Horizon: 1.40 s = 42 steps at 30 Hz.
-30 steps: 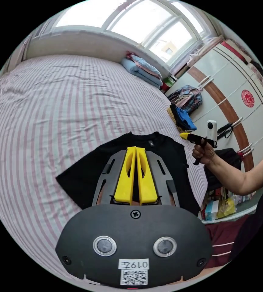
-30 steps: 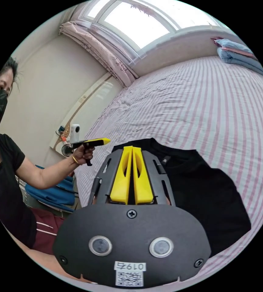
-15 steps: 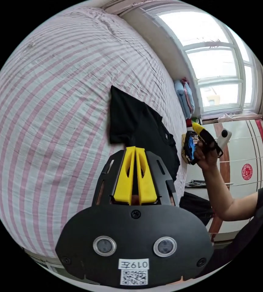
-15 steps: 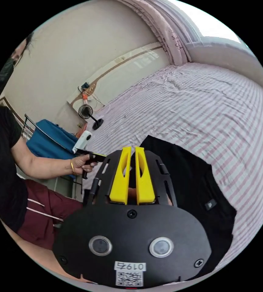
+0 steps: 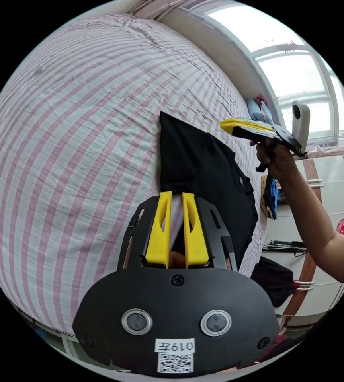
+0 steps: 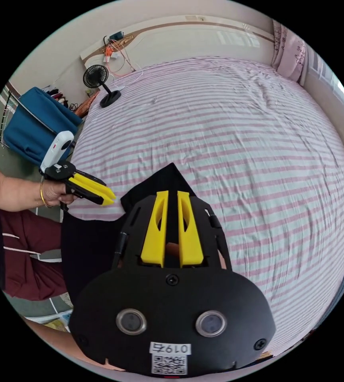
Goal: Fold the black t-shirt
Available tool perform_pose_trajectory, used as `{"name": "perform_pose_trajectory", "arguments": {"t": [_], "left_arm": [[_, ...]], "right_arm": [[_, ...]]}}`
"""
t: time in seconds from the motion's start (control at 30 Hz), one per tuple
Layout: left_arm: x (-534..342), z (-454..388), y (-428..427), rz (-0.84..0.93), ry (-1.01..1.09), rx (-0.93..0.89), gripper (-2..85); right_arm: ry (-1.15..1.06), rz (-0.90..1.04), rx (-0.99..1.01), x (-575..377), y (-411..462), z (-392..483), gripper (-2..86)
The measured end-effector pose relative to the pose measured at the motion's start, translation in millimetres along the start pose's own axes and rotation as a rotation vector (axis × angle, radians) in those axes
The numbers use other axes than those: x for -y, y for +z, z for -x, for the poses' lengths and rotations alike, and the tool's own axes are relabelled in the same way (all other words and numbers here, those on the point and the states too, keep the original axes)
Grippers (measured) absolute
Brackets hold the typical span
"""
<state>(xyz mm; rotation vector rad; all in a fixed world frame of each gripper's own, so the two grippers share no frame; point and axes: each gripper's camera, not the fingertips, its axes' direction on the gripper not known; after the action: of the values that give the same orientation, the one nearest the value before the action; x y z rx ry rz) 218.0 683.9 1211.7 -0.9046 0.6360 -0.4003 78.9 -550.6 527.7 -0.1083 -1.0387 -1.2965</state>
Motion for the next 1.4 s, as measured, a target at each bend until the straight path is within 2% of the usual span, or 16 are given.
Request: {"name": "perform_pose_trajectory", "arguments": {"t": [0.17, 0.37, 0.6, 0.7, 0.77, 0.9, 1.03, 1.2, 1.4], "left_arm": [[-17, 28, 25, -0.006, -0.111, -0.069, 0.8], [-28, 31, 58, 0.054, -0.075, 0.017, 0.9], [-42, 39, 76, 0.091, -0.005, 0.064, 2.1], [-54, 44, 69, 0.008, -0.009, -0.045, 4.1], [-66, 52, 74, 0.021, -0.07, -0.162, 7.8], [-86, 66, 85, -0.012, -0.172, -0.244, 8.6], [-108, 88, 104, -0.049, -0.356, -0.428, 8.2], [-130, 98, 107, -0.087, -0.477, -0.408, 8.4], [-147, 105, 119, -0.199, -0.593, -0.488, 7.5]], "right_arm": [[-0.088, 0.084, -0.032, 67, -1, 5, 0.2], [-0.162, 0.148, -0.043, 126, -8, 20, -0.9], [-0.048, 0.005, -0.001, 173, -65, 10, -0.1], [-0.126, 0.028, 0.087, 199, -72, 7, 5.3], [-0.16, 0.108, 0.164, 218, -68, 0, 8.7], [-0.241, 0.187, 0.177, 256, -74, -12, 7.9], [-0.226, 0.247, 0.274, 290, -73, -36, 8.2], [-0.258, 0.31, 0.29, 315, -69, -47, 8.4], [-0.244, 0.3, 0.34, 331, -69, -59, 8.4]]}}
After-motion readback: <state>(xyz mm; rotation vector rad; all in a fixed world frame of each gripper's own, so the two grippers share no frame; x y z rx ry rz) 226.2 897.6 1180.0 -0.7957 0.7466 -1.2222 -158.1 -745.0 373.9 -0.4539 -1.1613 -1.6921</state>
